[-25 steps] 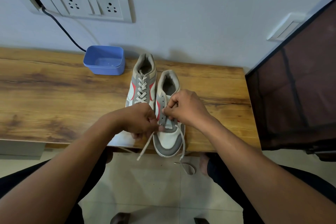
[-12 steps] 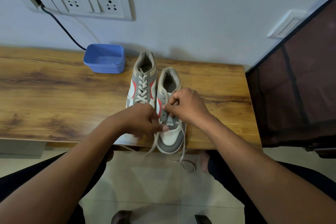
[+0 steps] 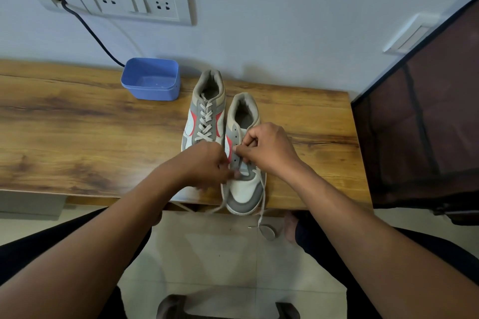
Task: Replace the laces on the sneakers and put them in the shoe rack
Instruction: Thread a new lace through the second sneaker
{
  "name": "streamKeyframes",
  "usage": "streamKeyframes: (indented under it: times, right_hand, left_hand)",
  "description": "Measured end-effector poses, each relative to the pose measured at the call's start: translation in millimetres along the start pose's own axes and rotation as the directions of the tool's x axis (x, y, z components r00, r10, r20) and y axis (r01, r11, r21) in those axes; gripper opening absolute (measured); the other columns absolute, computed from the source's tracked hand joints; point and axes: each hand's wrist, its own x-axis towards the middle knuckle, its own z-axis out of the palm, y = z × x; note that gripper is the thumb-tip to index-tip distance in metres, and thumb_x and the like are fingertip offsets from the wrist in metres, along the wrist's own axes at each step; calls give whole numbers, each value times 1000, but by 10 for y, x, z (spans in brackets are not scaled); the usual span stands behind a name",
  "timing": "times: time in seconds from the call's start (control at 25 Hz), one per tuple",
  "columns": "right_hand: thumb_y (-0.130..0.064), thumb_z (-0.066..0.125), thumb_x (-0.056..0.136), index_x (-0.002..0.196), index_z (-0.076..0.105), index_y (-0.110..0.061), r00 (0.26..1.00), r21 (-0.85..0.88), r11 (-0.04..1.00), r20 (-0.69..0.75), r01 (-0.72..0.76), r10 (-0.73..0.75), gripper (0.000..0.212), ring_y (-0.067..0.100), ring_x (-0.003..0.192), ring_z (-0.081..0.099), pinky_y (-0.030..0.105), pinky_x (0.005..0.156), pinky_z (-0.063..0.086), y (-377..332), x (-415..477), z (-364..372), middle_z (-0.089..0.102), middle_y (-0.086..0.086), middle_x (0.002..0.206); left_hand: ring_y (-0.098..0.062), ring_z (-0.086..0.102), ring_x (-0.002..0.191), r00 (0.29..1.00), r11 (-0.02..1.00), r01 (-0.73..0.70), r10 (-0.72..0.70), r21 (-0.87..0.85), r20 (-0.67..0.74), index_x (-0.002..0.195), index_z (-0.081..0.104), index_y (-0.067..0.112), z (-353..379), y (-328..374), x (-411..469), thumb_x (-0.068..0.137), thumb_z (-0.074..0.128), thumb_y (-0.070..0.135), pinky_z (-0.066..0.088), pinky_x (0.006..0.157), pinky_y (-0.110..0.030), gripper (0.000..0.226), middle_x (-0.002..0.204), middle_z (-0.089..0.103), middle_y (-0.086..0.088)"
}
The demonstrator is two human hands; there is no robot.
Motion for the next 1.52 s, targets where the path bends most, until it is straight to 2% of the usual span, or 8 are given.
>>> streamKeyframes:
  times: [0.28, 0.4, 0.52, 0.76, 1.0, 1.2, 1.4, 1.52]
  right_hand:
    - [-31, 85, 87, 71, 73, -25, 999, 30, 999, 1, -34, 34, 20, 5, 61, 72, 41, 69, 65, 20, 46, 6, 74, -8, 65]
    - [-29, 84, 88, 72, 72, -23, 999, 57, 998, 34, -26, 24, 21, 4, 57, 71, 38, 66, 64, 18, 52, -6, 74, -7, 65]
    - [-28, 84, 87, 72, 72, -24, 1000, 48, 999, -17, -23, 24, 20, 8, 61, 72, 40, 68, 64, 14, 37, 21, 74, -6, 66]
    - [-26, 86, 85, 68, 72, -24, 999, 43, 999, 13, -34, 34, 22, 5, 57, 71, 42, 69, 65, 40, 22, 40, 74, -8, 62]
    - [-28, 84, 86, 71, 73, -23, 998, 88, 995, -41, -44, 48, 19, 8, 60, 71, 44, 68, 65, 41, 28, 54, 74, -7, 65]
    - [-27, 84, 87, 72, 72, -24, 997, 36, 999, -79, -19, 22, 19, 5, 62, 71, 42, 68, 65, 58, 15, 55, 72, -8, 65]
    - [-28, 83, 88, 73, 72, -25, 998, 39, 998, -37, -39, 41, 19, 5, 61, 72, 42, 70, 65, 52, 80, 30, 74, -7, 66]
    - [-26, 83, 87, 72, 72, -24, 998, 67, 997, -30, -46, 48, 19, 5, 60, 71, 40, 68, 65, 55, 77, 20, 74, -7, 65]
  left_hand:
    - [-18, 64, 48, 941, 996, 26, 3, -81, 338, 66, 65, 15, -70, 31, -149, 99, 62, 24, 52, 54, -26, 35, 64, 72, -7]
    - [-17, 63, 48, 995, 998, 51, -49, -21, 83, 72, 70, 4, -7, -3, -41, 96, 65, 45, 55, 55, -30, 47, 61, 70, -10]
    - [-6, 53, 46, 995, 995, -53, 59, 84, -74, 72, 69, 6, -4, 12, 14, 96, 64, 27, 56, 66, -37, 32, 61, 66, -4]
    - [-15, 61, 47, 910, 990, 48, 11, -132, 413, 83, 71, -3, 22, 92, -116, 100, 58, 18, 51, 52, -22, 30, 59, 68, -3]
    - [-7, 63, 43, 999, 999, 12, -11, -30, 40, 72, 69, 3, 15, 24, -7, 102, 56, 28, 49, 53, -19, 41, 59, 72, -6]
    - [-15, 62, 45, 916, 987, 21, 44, -158, 399, 73, 70, 5, 1, 83, -134, 101, 55, 17, 52, 52, -21, 34, 62, 71, -9]
    - [-12, 62, 45, 999, 998, 47, -46, -39, 14, 74, 70, 3, 22, 15, 17, 98, 62, 47, 50, 54, -25, 50, 54, 68, -7]
    - [-12, 56, 49, 992, 993, -38, 52, 115, -116, 69, 65, 7, 40, 14, 60, 98, 61, 35, 52, 62, -37, 41, 56, 64, -5]
